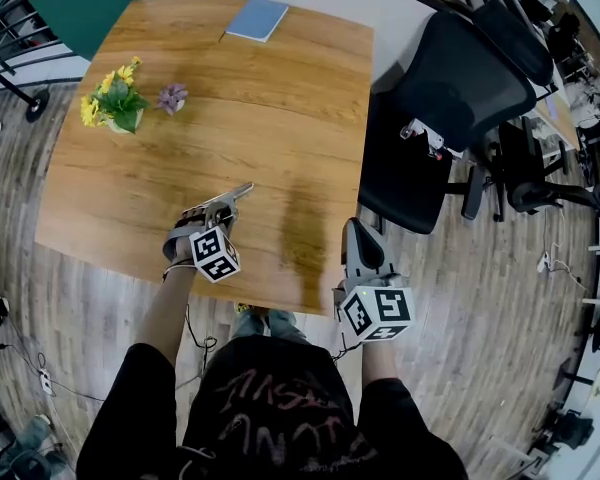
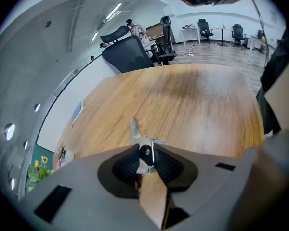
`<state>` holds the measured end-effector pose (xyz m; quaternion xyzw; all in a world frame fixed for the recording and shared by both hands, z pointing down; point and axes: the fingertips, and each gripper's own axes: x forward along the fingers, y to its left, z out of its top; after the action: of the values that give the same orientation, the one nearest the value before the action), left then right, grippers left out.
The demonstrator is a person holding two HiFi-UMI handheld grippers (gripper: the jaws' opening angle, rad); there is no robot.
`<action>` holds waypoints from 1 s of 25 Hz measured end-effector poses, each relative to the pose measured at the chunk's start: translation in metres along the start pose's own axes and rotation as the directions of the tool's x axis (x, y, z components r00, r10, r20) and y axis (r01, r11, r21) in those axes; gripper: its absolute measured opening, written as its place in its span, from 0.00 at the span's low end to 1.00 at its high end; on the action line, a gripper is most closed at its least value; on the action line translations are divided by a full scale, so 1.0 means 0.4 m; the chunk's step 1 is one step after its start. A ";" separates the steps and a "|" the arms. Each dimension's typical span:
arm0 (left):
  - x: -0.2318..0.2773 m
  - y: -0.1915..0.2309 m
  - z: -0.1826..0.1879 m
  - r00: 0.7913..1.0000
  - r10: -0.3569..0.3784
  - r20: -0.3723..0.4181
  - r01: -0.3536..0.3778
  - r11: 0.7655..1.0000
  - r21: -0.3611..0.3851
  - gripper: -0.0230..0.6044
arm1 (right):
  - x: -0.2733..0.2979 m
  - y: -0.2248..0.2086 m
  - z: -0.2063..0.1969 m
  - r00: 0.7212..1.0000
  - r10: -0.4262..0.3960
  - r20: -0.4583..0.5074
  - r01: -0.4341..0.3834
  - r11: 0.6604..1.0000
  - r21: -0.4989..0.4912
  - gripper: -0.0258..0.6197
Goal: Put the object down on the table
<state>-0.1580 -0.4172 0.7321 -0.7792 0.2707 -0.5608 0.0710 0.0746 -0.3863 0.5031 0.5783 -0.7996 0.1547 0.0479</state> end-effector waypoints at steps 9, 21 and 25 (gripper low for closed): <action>0.000 -0.013 -0.001 0.999 -0.034 -0.009 0.034 0.999 -0.012 0.28 | -0.007 0.004 0.008 1.000 -0.007 0.015 0.007 1.000 -0.022 0.05; -0.003 -0.038 0.006 0.997 -0.071 -0.003 0.071 0.997 -0.041 0.42 | -0.027 0.006 0.010 0.999 -0.008 0.031 0.008 1.000 0.005 0.04; -0.024 -0.018 0.022 0.999 -0.041 0.024 0.043 0.996 -0.082 0.42 | -0.035 0.009 0.020 0.999 -0.004 0.043 0.004 1.000 0.009 0.04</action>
<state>-0.1497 -0.4079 0.7239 -0.7933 0.2761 -0.5418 0.0300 0.0767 -0.3748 0.4910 0.5834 -0.7986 0.1456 0.0285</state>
